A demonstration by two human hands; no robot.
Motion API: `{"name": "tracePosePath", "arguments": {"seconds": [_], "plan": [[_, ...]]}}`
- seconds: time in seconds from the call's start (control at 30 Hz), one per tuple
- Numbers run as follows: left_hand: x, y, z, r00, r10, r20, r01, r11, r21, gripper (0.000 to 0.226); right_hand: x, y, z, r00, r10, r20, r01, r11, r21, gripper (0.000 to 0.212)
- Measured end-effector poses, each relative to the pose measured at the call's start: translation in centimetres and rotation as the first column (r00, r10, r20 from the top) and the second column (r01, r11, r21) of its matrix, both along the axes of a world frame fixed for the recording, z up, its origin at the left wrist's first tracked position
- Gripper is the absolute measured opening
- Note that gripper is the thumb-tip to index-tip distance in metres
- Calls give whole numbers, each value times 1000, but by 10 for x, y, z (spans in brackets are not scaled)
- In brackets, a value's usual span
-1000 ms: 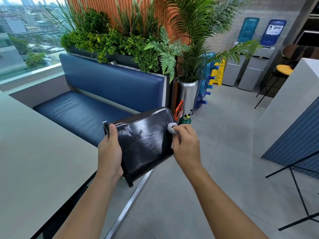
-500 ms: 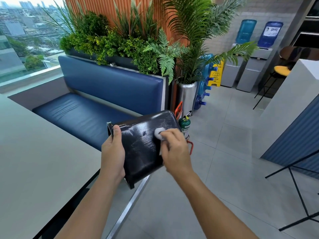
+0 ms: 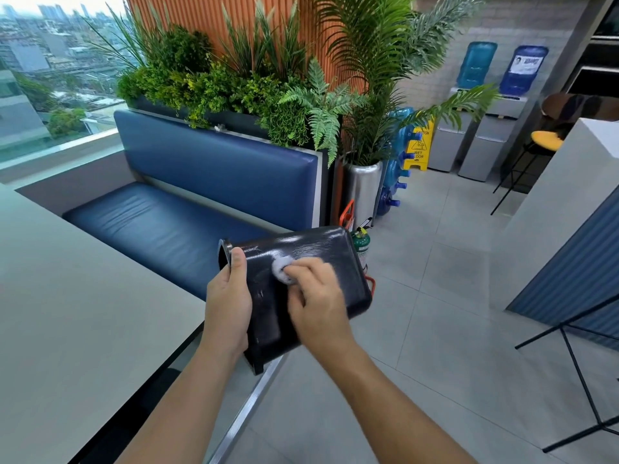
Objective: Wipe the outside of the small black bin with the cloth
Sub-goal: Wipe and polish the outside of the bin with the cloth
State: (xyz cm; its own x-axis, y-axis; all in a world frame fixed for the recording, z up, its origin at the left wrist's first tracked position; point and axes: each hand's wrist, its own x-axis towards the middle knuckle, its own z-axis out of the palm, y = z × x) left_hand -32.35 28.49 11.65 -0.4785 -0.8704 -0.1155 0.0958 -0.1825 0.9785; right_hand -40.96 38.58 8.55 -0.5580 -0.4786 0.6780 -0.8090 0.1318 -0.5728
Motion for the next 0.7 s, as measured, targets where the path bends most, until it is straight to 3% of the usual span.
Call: {"name": "tracePosePath", "arguments": {"seconds": [0.2, 0.3, 0.4, 0.5, 0.57, 0.7], "plan": [[11, -11, -3, 1000, -18, 20, 18, 1000, 8, 49, -68, 17, 4, 959, -256, 119, 256, 967, 13, 20], [7, -9, 0, 998, -26, 64, 28, 999, -40, 52, -50, 4, 11, 964, -232, 131, 233, 972, 5, 20], [-3, -4, 0, 989, -54, 137, 77, 983, -166, 53, -1, -20, 18, 990, -92, 109, 96, 995, -33, 25], [-5, -2, -3, 991, -89, 101, 110, 969, -222, 50, 31, -30, 21, 995, 42, 94, -38, 998, -40, 26], [1, -8, -7, 992, -70, 102, 89, 975, -204, 53, 14, -26, 21, 996, 19, 87, -15, 999, -44, 26], [17, -23, -12, 990, -49, 131, 79, 969, -235, 74, -53, -5, 9, 970, -180, 165, 180, 983, 15, 18]]}}
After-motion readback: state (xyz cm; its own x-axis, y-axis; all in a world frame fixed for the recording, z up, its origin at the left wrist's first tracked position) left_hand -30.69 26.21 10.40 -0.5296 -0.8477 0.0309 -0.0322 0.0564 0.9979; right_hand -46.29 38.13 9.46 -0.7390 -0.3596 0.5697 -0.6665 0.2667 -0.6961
